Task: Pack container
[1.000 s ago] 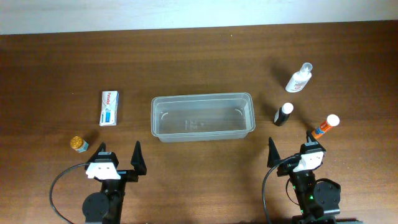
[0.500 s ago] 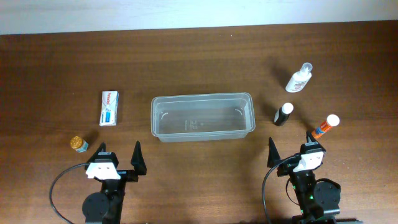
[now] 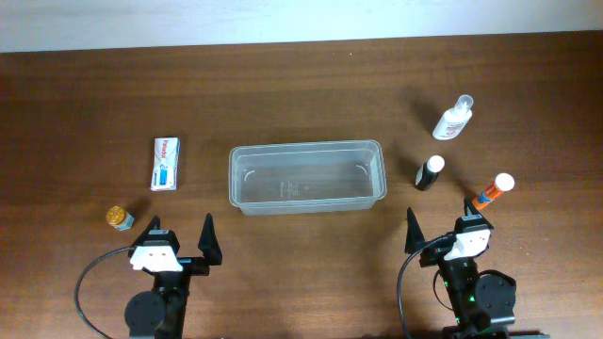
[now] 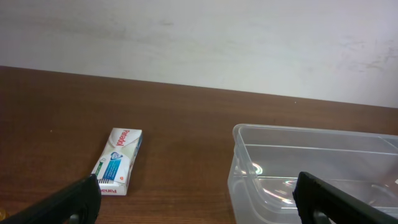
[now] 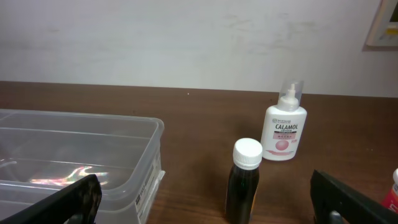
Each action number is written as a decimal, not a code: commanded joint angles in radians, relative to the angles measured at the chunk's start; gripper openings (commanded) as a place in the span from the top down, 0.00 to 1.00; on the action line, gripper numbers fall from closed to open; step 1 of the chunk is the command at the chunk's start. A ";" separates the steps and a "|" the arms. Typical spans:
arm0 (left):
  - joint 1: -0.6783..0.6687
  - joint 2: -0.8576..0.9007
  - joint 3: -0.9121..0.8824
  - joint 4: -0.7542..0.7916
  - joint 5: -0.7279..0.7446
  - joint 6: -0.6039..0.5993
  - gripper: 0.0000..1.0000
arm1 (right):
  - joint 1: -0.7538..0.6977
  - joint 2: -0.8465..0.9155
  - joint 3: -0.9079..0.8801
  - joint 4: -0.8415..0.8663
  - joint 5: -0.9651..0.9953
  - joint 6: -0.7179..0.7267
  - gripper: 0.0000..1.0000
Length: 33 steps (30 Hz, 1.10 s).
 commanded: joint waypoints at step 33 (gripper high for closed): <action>0.005 1.001 1.062 -0.883 -0.003 0.017 0.01 | -0.008 1.135 1.215 -0.938 0.015 0.064 0.01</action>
